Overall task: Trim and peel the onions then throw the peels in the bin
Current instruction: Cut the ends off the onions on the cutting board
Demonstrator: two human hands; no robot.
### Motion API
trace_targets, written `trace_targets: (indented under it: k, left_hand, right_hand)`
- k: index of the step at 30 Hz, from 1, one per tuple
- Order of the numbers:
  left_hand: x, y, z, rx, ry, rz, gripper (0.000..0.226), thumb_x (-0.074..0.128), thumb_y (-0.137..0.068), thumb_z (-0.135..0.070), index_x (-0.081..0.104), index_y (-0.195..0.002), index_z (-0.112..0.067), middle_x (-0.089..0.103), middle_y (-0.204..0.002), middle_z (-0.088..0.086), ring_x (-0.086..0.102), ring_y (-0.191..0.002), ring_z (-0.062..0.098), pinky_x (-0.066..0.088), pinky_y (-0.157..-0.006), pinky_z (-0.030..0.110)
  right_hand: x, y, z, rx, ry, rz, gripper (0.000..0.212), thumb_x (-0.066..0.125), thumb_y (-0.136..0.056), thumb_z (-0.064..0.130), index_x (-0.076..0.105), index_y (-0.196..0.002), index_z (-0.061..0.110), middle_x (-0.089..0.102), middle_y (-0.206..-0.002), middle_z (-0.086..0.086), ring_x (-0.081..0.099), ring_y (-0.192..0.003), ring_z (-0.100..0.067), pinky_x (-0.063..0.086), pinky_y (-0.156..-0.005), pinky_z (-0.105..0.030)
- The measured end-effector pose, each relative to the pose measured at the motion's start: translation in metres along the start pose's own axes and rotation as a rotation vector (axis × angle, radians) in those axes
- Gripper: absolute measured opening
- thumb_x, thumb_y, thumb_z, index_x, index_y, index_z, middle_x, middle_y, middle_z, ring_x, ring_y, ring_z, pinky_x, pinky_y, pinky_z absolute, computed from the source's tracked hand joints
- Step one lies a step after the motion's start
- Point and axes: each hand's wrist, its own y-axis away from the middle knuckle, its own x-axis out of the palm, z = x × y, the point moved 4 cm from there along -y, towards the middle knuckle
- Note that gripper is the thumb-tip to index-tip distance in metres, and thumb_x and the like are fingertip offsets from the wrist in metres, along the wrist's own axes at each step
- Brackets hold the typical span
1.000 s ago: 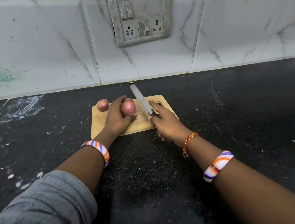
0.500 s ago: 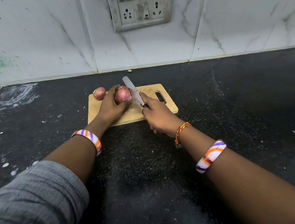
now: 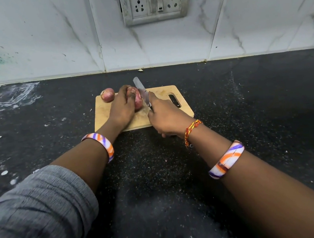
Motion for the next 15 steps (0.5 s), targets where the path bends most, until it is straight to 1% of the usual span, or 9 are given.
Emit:
trace_targets:
  k: [2, 4, 5, 7, 9, 10, 12, 13, 15]
  left_hand:
    - [0.000, 0.000, 0.000, 0.011, -0.019, -0.001, 0.037, 0.033, -0.099, -0.020, 0.040, -0.131, -0.004, 0.052, -0.130, 0.017, 0.049, -0.120, 0.027, 0.033, -0.090, 0.021]
    - [0.000, 0.000, -0.001, 0.042, -0.044, -0.011, 0.036, 0.033, -0.099, -0.021, 0.042, -0.129, -0.003, 0.055, -0.126, 0.018, 0.051, -0.116, 0.029, 0.036, -0.091, 0.024]
    - [0.000, 0.000, -0.001, 0.053, -0.055, -0.015, 0.036, 0.033, -0.099, -0.021, 0.042, -0.128, -0.003, 0.056, -0.124, 0.019, 0.052, -0.115, 0.030, 0.037, -0.093, 0.028]
    - [-0.001, 0.001, -0.001, 0.053, -0.064, -0.010, 0.035, 0.033, -0.099, -0.021, 0.043, -0.127, -0.002, 0.056, -0.124, 0.019, 0.052, -0.115, 0.030, 0.038, -0.096, 0.032]
    - [-0.001, 0.001, -0.001, 0.052, -0.062, -0.005, 0.035, 0.033, -0.099, -0.020, 0.043, -0.127, -0.002, 0.056, -0.124, 0.019, 0.052, -0.116, 0.030, 0.038, -0.095, 0.031]
    - [0.000, 0.000, -0.002, 0.052, -0.061, -0.001, 0.035, 0.033, -0.099, -0.020, 0.043, -0.127, -0.002, 0.056, -0.125, 0.019, 0.051, -0.117, 0.030, 0.037, -0.095, 0.031]
    - [0.000, 0.000, -0.002, 0.034, -0.059, 0.011, 0.036, 0.031, -0.099, -0.021, 0.041, -0.129, -0.003, 0.053, -0.128, 0.018, 0.050, -0.119, 0.030, 0.036, -0.097, 0.029]
    - [-0.001, 0.000, -0.002, 0.026, -0.059, 0.017, 0.037, 0.031, -0.099, -0.021, 0.041, -0.130, -0.003, 0.053, -0.129, 0.018, 0.049, -0.120, 0.029, 0.036, -0.097, 0.029]
    - [-0.001, -0.001, -0.002, 0.035, -0.076, 0.027, 0.036, 0.031, -0.099, -0.021, 0.041, -0.129, -0.003, 0.053, -0.127, 0.018, 0.049, -0.118, 0.029, 0.036, -0.096, 0.029]
  right_hand:
    - [0.000, -0.001, 0.003, -0.016, 0.065, -0.002, 0.059, 0.036, -0.092, 0.006, 0.013, -0.146, 0.011, 0.057, -0.086, -0.016, 0.055, -0.058, -0.026, 0.047, -0.050, -0.031]
    - [0.002, 0.000, 0.005, -0.010, 0.146, -0.010, 0.062, 0.037, -0.091, 0.005, 0.010, -0.147, 0.009, 0.057, -0.109, -0.023, 0.058, -0.086, -0.034, 0.043, -0.067, -0.036]
    - [0.004, -0.001, 0.005, 0.000, 0.185, -0.013, 0.063, 0.037, -0.092, 0.006, 0.009, -0.148, 0.008, 0.055, -0.116, -0.024, 0.056, -0.099, -0.036, 0.041, -0.072, -0.036]
    - [0.007, -0.002, 0.005, 0.004, 0.230, -0.025, 0.064, 0.037, -0.091, 0.005, 0.007, -0.148, 0.006, 0.052, -0.120, -0.024, 0.053, -0.108, -0.038, 0.039, -0.075, -0.035]
    - [0.004, -0.004, 0.006, -0.005, 0.208, -0.015, 0.062, 0.037, -0.091, 0.005, 0.009, -0.147, 0.006, 0.055, -0.117, -0.025, 0.058, -0.097, -0.036, 0.040, -0.067, -0.029]
    - [0.000, -0.005, 0.006, -0.011, 0.166, 0.001, 0.061, 0.036, -0.092, 0.005, 0.011, -0.147, 0.008, 0.058, -0.110, -0.024, 0.060, -0.081, -0.031, 0.042, -0.057, -0.024]
    - [-0.009, 0.000, 0.004, -0.001, 0.019, 0.029, 0.056, 0.034, -0.093, 0.004, 0.018, -0.146, 0.012, 0.059, -0.082, -0.014, 0.051, -0.051, -0.018, 0.039, -0.035, -0.014]
    - [-0.013, 0.004, 0.002, 0.010, -0.050, 0.043, 0.052, 0.033, -0.094, 0.004, 0.023, -0.144, 0.013, 0.054, -0.071, -0.008, 0.048, -0.045, -0.015, 0.038, -0.031, -0.015]
    - [-0.018, 0.013, -0.001, 0.023, -0.091, 0.067, 0.049, 0.032, -0.095, 0.005, 0.026, -0.143, 0.015, 0.049, -0.065, -0.005, 0.047, -0.044, -0.013, 0.039, -0.031, -0.016]
